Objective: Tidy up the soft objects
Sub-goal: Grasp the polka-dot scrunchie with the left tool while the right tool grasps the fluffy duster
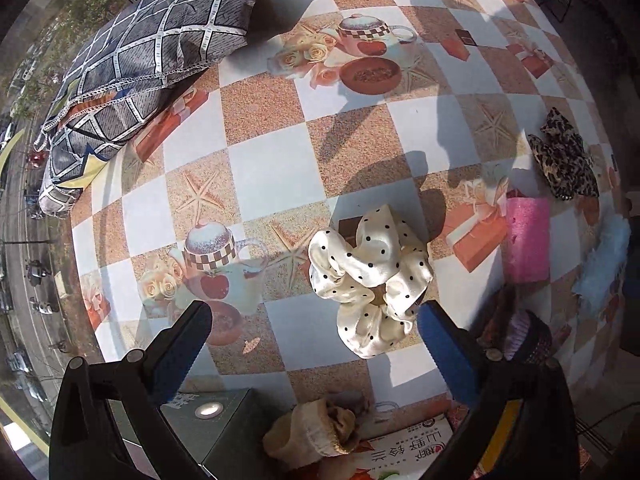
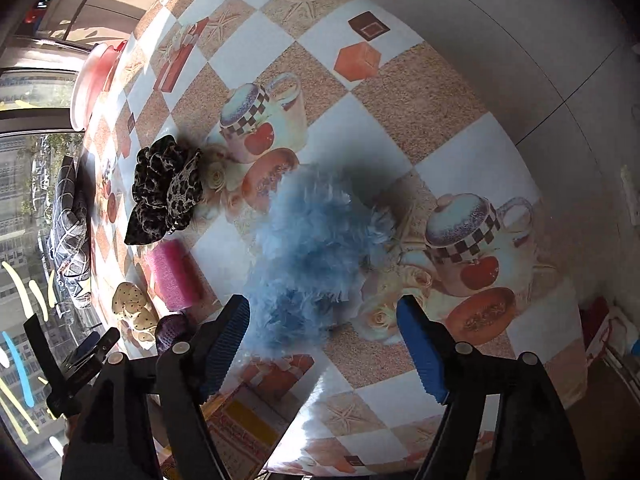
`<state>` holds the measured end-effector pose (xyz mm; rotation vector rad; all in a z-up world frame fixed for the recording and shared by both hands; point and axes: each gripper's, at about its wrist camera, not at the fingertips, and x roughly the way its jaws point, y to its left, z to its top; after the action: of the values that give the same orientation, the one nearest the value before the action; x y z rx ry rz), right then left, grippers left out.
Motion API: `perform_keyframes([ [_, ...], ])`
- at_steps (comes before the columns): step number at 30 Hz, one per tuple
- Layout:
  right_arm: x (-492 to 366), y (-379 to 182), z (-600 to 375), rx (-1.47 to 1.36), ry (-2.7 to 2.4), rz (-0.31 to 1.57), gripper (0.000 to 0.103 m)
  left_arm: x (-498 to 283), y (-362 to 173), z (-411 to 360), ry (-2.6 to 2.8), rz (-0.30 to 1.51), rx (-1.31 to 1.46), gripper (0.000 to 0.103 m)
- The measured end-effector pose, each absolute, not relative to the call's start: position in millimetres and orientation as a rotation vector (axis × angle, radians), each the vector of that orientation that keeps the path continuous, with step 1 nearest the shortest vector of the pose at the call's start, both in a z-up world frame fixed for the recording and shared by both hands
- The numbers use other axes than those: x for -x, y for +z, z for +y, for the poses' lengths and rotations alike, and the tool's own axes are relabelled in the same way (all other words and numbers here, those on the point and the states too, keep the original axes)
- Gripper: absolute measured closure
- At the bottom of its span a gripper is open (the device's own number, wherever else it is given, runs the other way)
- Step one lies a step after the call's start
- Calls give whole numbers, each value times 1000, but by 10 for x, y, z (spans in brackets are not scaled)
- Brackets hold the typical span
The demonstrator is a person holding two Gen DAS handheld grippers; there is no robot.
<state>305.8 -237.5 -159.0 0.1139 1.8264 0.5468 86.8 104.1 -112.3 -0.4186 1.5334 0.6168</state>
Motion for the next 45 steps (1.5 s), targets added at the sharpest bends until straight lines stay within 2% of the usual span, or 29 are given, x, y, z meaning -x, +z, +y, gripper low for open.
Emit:
perform_keyframes([
  [4, -3053, -1643, -2511, -106, 500, 1823, 26, -896, -1248, 1078, 632, 1521, 531, 0],
  [10, -2929, -1619, -2186, -68, 572, 1786, 26, -1091, -1433, 1061, 631, 1534, 531, 0],
  [11, -2907, -1620, -2109, -50, 581, 1782, 23, -1113, -1466, 1065, 631, 1535, 539, 0],
  [12, -2886, -1632, -2037, -28, 587, 1779, 16, -1137, -1512, 1059, 632, 1536, 550, 0],
  [17, -2812, -1778, -1787, 95, 572, 1747, 15, -1113, -1745, 1137, 668, 1545, 602, 0],
  [23, -2677, -1894, -1516, 292, 564, 1704, 0, -1113, -1952, 1135, 675, 1531, 660, 0],
  [27, -2527, -1962, -1351, 462, 548, 1686, 0, -1138, -1959, 1132, 672, 1523, 654, 0],
  [37, -2566, -1973, -1312, 430, 526, 1706, 0, -1075, -1854, 972, 685, 1481, 636, 0],
  [41, -2699, -1985, -1267, 384, 491, 1676, 0, -1083, -1836, 952, 682, 1522, 656, 0],
  [43, -2717, -1975, -1279, 404, 509, 1679, 0, -1115, -1790, 941, 680, 1520, 650, 3],
  [44, -2717, -1969, -1275, 424, 519, 1678, 3, -1121, -1766, 913, 671, 1512, 642, 8],
  [45, -2717, -1949, -1288, 435, 526, 1672, 10, -1136, -1728, 877, 662, 1505, 622, 15],
])
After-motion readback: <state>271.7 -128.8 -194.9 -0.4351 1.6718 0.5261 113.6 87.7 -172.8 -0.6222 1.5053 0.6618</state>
